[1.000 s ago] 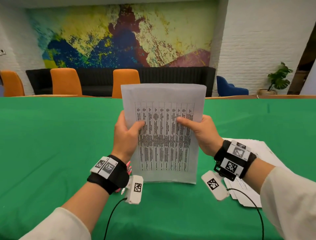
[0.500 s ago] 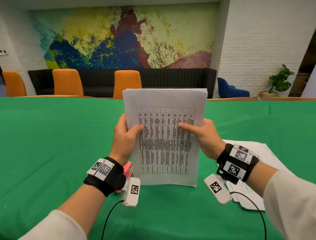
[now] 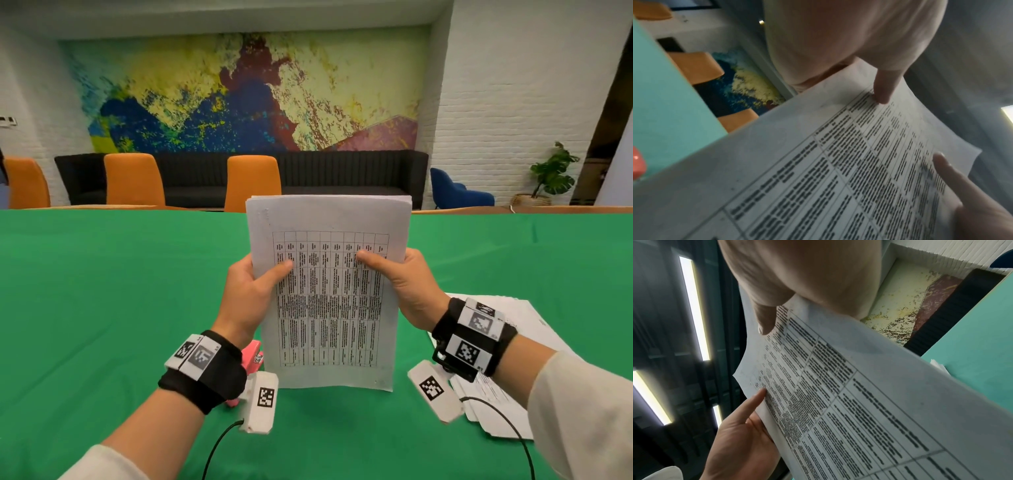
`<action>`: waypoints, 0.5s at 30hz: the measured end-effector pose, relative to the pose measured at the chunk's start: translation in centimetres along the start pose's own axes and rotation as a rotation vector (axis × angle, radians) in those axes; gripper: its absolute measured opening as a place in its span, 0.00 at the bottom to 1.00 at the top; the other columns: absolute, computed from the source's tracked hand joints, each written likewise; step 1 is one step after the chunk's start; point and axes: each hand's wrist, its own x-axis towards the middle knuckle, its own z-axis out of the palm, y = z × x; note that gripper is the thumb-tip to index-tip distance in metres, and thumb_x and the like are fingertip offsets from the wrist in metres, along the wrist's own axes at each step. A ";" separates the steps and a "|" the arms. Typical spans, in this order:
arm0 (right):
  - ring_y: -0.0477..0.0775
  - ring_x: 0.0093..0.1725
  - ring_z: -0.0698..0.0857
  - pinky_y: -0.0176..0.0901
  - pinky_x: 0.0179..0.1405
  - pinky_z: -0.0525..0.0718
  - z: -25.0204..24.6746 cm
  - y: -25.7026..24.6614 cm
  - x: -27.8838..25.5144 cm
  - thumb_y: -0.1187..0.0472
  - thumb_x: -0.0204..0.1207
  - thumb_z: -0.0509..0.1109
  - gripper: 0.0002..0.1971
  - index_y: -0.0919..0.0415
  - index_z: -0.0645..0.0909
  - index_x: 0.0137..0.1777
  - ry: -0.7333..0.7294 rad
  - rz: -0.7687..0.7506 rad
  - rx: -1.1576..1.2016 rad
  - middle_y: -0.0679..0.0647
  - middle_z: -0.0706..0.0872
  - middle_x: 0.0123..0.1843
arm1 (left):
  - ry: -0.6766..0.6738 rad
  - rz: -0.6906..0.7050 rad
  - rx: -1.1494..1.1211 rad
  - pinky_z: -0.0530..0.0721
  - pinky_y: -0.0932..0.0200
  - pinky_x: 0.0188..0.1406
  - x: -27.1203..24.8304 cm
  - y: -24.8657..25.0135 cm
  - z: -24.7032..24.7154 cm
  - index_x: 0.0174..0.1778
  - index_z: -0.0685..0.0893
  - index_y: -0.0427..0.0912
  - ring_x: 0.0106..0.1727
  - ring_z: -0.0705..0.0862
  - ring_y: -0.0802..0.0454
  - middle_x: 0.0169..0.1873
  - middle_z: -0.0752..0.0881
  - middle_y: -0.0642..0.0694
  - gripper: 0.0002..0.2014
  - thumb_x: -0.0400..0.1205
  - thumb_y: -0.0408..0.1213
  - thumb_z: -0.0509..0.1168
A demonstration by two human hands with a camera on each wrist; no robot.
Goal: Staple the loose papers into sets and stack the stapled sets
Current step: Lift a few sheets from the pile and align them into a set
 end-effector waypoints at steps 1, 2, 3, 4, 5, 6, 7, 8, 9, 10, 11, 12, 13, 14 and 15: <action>0.58 0.54 0.93 0.59 0.58 0.90 0.0 -0.2 0.0 0.55 0.72 0.79 0.17 0.61 0.89 0.59 0.001 -0.003 0.000 0.60 0.95 0.56 | -0.008 -0.010 -0.022 0.92 0.51 0.53 0.0 0.1 0.0 0.66 0.87 0.37 0.57 0.93 0.44 0.57 0.94 0.44 0.12 0.87 0.30 0.68; 0.57 0.53 0.93 0.59 0.58 0.90 0.0 -0.3 0.1 0.55 0.72 0.78 0.16 0.61 0.89 0.58 0.002 -0.003 0.001 0.59 0.95 0.55 | -0.019 -0.017 -0.040 0.93 0.54 0.51 0.1 0.2 0.1 0.67 0.86 0.37 0.57 0.93 0.44 0.57 0.94 0.43 0.13 0.86 0.30 0.68; 0.57 0.53 0.93 0.59 0.58 0.90 0.1 -0.4 0.2 0.55 0.72 0.78 0.16 0.61 0.89 0.58 0.003 -0.001 0.001 0.59 0.95 0.55 | -0.032 -0.022 -0.052 0.92 0.55 0.50 0.2 0.4 0.2 0.68 0.85 0.36 0.57 0.93 0.44 0.58 0.94 0.43 0.14 0.86 0.30 0.69; 0.58 0.54 0.93 0.60 0.59 0.90 0.1 -0.5 0.2 0.54 0.73 0.78 0.16 0.61 0.89 0.58 0.002 0.001 0.000 0.60 0.95 0.56 | -0.045 -0.028 -0.061 0.92 0.56 0.49 0.3 0.5 0.3 0.69 0.85 0.36 0.57 0.93 0.45 0.58 0.94 0.42 0.15 0.85 0.30 0.69; 0.59 0.54 0.93 0.61 0.59 0.90 0.1 -0.6 0.3 0.54 0.73 0.78 0.17 0.62 0.89 0.59 0.001 0.006 -0.003 0.61 0.95 0.56 | -0.052 -0.036 -0.072 0.92 0.56 0.49 0.4 0.6 0.4 0.69 0.85 0.36 0.57 0.93 0.44 0.59 0.93 0.42 0.16 0.85 0.31 0.70; 0.60 0.55 0.93 0.62 0.60 0.90 0.1 -0.6 0.4 0.54 0.74 0.78 0.17 0.62 0.89 0.60 -0.001 0.010 -0.005 0.61 0.94 0.57 | -0.052 -0.045 -0.083 0.92 0.55 0.49 0.5 0.7 0.5 0.69 0.85 0.36 0.57 0.93 0.44 0.58 0.93 0.41 0.16 0.85 0.31 0.70; 0.60 0.55 0.93 0.61 0.59 0.90 0.1 -0.7 0.4 0.54 0.74 0.78 0.18 0.63 0.89 0.60 0.000 0.013 -0.007 0.61 0.94 0.57 | -0.049 -0.053 -0.088 0.93 0.55 0.48 0.6 0.8 0.6 0.69 0.85 0.37 0.56 0.94 0.44 0.58 0.94 0.41 0.16 0.85 0.32 0.70; 0.60 0.55 0.93 0.60 0.58 0.91 0.1 -0.8 0.5 0.54 0.74 0.77 0.17 0.62 0.89 0.60 -0.002 0.014 -0.011 0.61 0.94 0.57 | -0.046 -0.064 -0.088 0.93 0.55 0.48 0.7 0.8 0.7 0.69 0.85 0.37 0.56 0.94 0.43 0.58 0.94 0.41 0.16 0.85 0.33 0.70; 0.59 0.54 0.93 0.59 0.58 0.91 0.1 -0.8 0.6 0.54 0.75 0.77 0.17 0.62 0.89 0.59 -0.006 0.016 -0.015 0.61 0.95 0.56 | -0.045 -0.075 -0.086 0.93 0.55 0.48 0.8 0.8 0.7 0.69 0.85 0.37 0.56 0.94 0.43 0.58 0.94 0.42 0.16 0.86 0.33 0.70; 0.59 0.54 0.94 0.59 0.58 0.91 0.0 -0.9 0.6 0.54 0.75 0.77 0.16 0.62 0.90 0.59 -0.009 0.022 -0.017 0.61 0.95 0.56 | -0.044 -0.086 -0.080 0.93 0.56 0.47 0.8 0.8 0.7 0.69 0.86 0.37 0.56 0.94 0.44 0.57 0.94 0.42 0.15 0.86 0.34 0.70; 0.59 0.55 0.94 0.60 0.59 0.91 -0.1 -0.9 0.7 0.55 0.76 0.77 0.16 0.62 0.90 0.59 -0.010 0.031 -0.019 0.61 0.95 0.56 | -0.043 -0.095 -0.070 0.92 0.57 0.47 0.8 0.7 0.7 0.69 0.86 0.37 0.56 0.94 0.45 0.57 0.94 0.42 0.15 0.86 0.34 0.70; 0.60 0.55 0.93 0.61 0.60 0.91 -0.1 -0.9 0.8 0.55 0.77 0.77 0.16 0.63 0.89 0.60 -0.010 0.041 -0.023 0.61 0.95 0.56 | -0.041 -0.104 -0.058 0.92 0.58 0.46 0.8 0.7 0.6 0.68 0.86 0.38 0.56 0.94 0.45 0.57 0.94 0.43 0.14 0.87 0.35 0.69; 0.61 0.56 0.93 0.61 0.61 0.90 -0.2 -0.9 0.8 0.56 0.78 0.77 0.15 0.63 0.89 0.61 -0.011 0.049 -0.031 0.61 0.95 0.57 | -0.041 -0.113 -0.048 0.92 0.58 0.46 0.8 0.7 0.5 0.68 0.87 0.38 0.56 0.94 0.45 0.56 0.94 0.44 0.13 0.88 0.36 0.69; 0.62 0.57 0.93 0.62 0.61 0.90 -0.3 -0.8 0.9 0.56 0.79 0.76 0.15 0.64 0.89 0.62 -0.007 0.051 -0.040 0.61 0.94 0.57 | -0.041 -0.121 -0.039 0.92 0.58 0.46 0.7 0.7 0.4 0.67 0.87 0.39 0.56 0.94 0.44 0.56 0.94 0.44 0.13 0.88 0.37 0.68; 0.62 0.57 0.93 0.63 0.61 0.90 -0.3 -0.9 1.0 0.56 0.80 0.76 0.15 0.64 0.89 0.62 0.002 0.051 -0.042 0.61 0.94 0.57 | -0.043 -0.125 -0.033 0.92 0.58 0.45 0.7 0.8 0.4 0.66 0.88 0.39 0.56 0.94 0.45 0.56 0.95 0.45 0.12 0.88 0.37 0.68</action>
